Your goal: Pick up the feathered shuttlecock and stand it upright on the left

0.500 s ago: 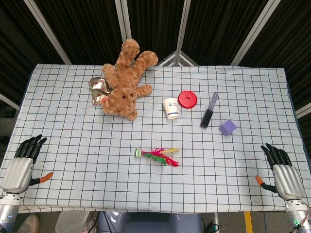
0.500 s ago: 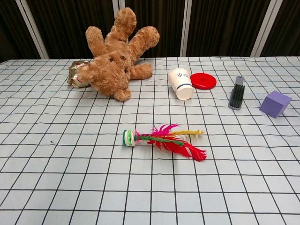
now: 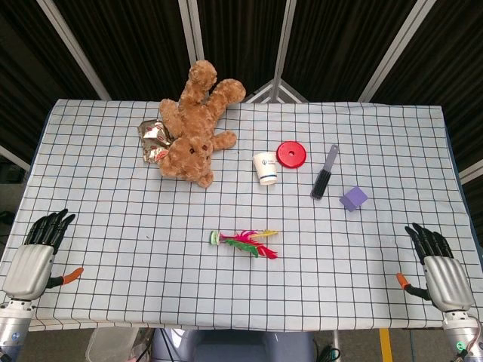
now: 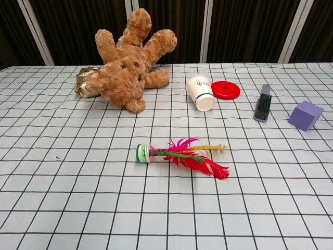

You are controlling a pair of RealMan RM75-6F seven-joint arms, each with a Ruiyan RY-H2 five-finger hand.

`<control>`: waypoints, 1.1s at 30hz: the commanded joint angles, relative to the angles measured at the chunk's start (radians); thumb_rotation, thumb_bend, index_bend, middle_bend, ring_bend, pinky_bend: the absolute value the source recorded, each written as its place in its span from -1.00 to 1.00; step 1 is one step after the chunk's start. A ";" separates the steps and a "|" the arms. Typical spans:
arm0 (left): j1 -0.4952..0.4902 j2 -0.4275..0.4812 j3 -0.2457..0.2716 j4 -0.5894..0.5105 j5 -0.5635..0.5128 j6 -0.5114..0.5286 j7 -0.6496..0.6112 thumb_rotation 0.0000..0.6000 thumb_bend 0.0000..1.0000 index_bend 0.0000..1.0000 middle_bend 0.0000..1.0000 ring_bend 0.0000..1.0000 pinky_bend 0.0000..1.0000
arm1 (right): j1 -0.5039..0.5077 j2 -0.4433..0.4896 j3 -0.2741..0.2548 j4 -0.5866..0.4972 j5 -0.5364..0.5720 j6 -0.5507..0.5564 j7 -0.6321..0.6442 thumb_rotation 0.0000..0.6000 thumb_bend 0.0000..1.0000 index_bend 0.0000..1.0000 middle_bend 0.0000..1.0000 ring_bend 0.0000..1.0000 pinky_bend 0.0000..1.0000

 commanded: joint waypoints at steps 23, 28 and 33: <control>-0.460 -0.169 -0.182 -0.107 -0.130 -0.495 0.297 1.00 -0.32 -0.48 -1.00 -1.00 -1.00 | -0.003 0.008 0.004 0.000 0.014 -0.003 0.023 1.00 -0.32 -1.00 -1.00 -1.00 -1.00; -0.540 -0.309 -0.201 -0.061 -0.236 -0.542 0.457 1.00 -0.30 -0.38 -1.00 -1.00 -1.00 | -0.005 0.014 0.006 0.000 0.023 -0.005 0.039 1.00 -0.32 -1.00 -1.00 -1.00 -1.00; -0.608 -0.419 -0.216 -0.002 -0.325 -0.565 0.563 1.00 -0.28 -0.28 -0.98 -1.00 -1.00 | -0.005 0.019 0.008 -0.003 0.033 -0.014 0.054 1.00 -0.32 -1.00 -1.00 -1.00 -1.00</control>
